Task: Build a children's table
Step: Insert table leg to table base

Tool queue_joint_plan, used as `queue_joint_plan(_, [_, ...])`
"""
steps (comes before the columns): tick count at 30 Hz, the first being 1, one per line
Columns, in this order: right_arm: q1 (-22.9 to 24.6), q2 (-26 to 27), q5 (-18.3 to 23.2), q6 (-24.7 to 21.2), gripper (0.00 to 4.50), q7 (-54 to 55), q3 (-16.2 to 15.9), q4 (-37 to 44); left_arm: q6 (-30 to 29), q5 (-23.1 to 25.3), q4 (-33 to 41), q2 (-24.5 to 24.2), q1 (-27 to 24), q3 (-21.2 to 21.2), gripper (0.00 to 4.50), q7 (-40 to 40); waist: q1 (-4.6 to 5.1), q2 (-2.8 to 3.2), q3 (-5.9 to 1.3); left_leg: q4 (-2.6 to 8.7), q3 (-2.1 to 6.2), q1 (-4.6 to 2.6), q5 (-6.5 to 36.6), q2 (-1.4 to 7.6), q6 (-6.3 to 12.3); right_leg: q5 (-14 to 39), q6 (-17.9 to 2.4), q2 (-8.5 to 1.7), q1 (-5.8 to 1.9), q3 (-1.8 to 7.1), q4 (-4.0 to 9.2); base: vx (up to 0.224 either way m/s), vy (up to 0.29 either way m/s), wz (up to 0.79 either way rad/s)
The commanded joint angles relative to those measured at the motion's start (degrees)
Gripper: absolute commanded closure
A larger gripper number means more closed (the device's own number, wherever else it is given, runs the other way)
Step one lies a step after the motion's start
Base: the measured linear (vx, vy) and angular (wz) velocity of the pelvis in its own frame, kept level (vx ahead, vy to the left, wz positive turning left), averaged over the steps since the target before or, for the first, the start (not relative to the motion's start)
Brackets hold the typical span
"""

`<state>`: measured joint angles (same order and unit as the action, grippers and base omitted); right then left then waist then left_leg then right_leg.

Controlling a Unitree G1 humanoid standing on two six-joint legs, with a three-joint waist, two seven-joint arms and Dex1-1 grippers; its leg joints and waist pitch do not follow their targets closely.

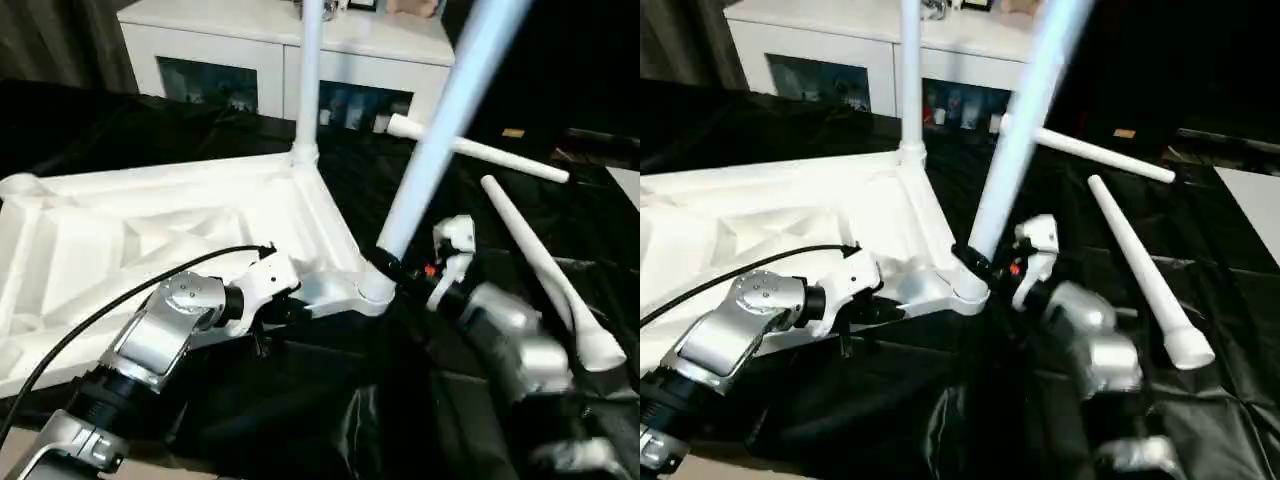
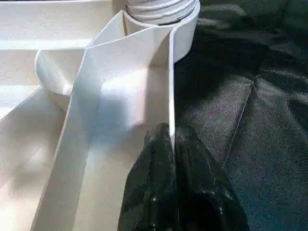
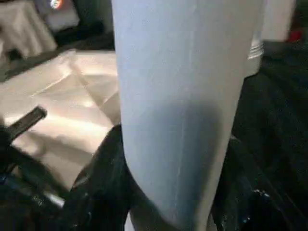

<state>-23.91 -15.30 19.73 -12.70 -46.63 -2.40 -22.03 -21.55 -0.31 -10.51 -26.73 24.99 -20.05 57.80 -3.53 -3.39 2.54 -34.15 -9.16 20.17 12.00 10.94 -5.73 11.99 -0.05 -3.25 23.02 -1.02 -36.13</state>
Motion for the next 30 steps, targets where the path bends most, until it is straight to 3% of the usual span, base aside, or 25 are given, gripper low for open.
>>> queue_joint_plan(1, [1.17,-2.33,-3.90,-4.61,2.65,-2.33,-2.75,-3.37,1.44,-0.05,1.19,-0.91,1.57,0.47,4.50,0.23,-0.04,0.38,-2.83,4.26,-0.16,0.17,5.60,1.69,2.90,2.70,-13.07,-3.55,-2.79,1.93,4.01,0.000,0.000,0.00])
queue_joint_plan(2, [0.75,-2.65,-3.93,-5.04,2.65,-2.74,-3.06,-3.50,1.51,-0.04,1.15,-0.91,1.60,0.49,4.50,0.28,-0.09,0.48,-2.84,4.27,-0.18,0.11,5.82,1.75,2.87,2.82,-13.19,-3.62,-2.73,1.94,4.01,0.000,0.000,0.00])
queue_joint_plan(5, [-0.37,-2.48,-2.68,-7.20,2.65,-2.91,-2.92,-4.58,1.62,0.07,1.12,-0.84,1.62,0.45,4.50,0.25,-0.13,-0.02,-2.81,4.36,-0.26,0.10,6.64,1.85,2.56,3.96,-13.24,-3.72,-2.83,1.93,4.09,0.000,0.000,0.00])
queue_joint_plan(9, [-0.27,-2.22,-2.37,-7.50,2.65,-2.83,-2.73,-5.08,1.50,0.09,1.33,-0.82,1.47,0.51,4.50,0.08,-0.23,0.06,-2.82,4.34,-0.34,-0.08,7.08,1.90,2.15,5.17,-13.08,-3.81,-2.72,2.01,4.16,0.000,0.000,0.00])
queue_joint_plan(15, [1.83,1.24,0.43,-4.92,2.65,1.92,2.22,-9.04,0.75,-0.24,1.83,-0.71,0.98,0.95,4.50,-0.08,-0.20,0.25,-2.87,4.39,-0.39,-0.08,7.30,1.92,1.76,4.54,-13.36,-3.85,-2.62,2.04,4.13,0.000,0.000,0.00])
queue_joint_plan(18, [3.57,4.50,3.39,-1.73,2.65,6.03,7.44,-10.69,0.58,-0.43,1.69,-0.58,1.03,1.15,4.50,-0.13,-0.19,0.70,-2.75,4.68,-0.29,-0.30,9.69,2.02,0.87,6.87,-13.18,-3.87,-2.44,2.01,4.41,0.000,0.000,0.00])
queue_joint_plan(20, [4.16,5.09,3.88,-1.06,2.65,6.57,8.15,-10.54,0.55,-0.46,1.67,-0.59,1.03,1.18,4.50,-0.12,-0.11,0.63,-2.82,4.75,-0.18,-0.21,10.21,2.02,0.56,7.11,-13.01,-3.80,-2.57,1.98,4.40,0.000,0.000,0.00])
queue_joint_plan(22, [6.89,6.94,4.00,2.67,2.65,7.69,9.00,-9.24,0.53,-0.46,1.53,-0.60,1.11,1.20,4.50,-0.09,-0.09,0.73,-2.84,4.73,-0.23,-0.28,10.26,2.00,0.49,6.86,-12.85,-3.80,-2.48,2.00,4.43,0.000,0.000,0.00])
queue_joint_plan(25, [8.35,7.85,3.31,5.38,2.65,8.15,8.99,-8.49,0.54,-0.43,1.49,-0.59,1.14,1.17,4.50,-0.10,-0.16,0.94,-2.86,4.76,-0.24,-0.26,9.59,2.02,0.54,4.79,-13.00,-3.75,-2.46,2.00,4.29,0.000,0.000,0.00])
queue_joint_plan(30, [13.51,9.26,-2.27,16.57,2.65,9.91,6.28,-6.28,0.55,-0.39,1.55,-0.32,1.05,1.10,4.50,-0.61,-0.14,1.02,-2.57,5.09,-0.17,-0.23,12.53,2.02,0.01,8.14,-12.10,-3.73,-2.29,2.04,4.73,0.000,0.000,0.00])
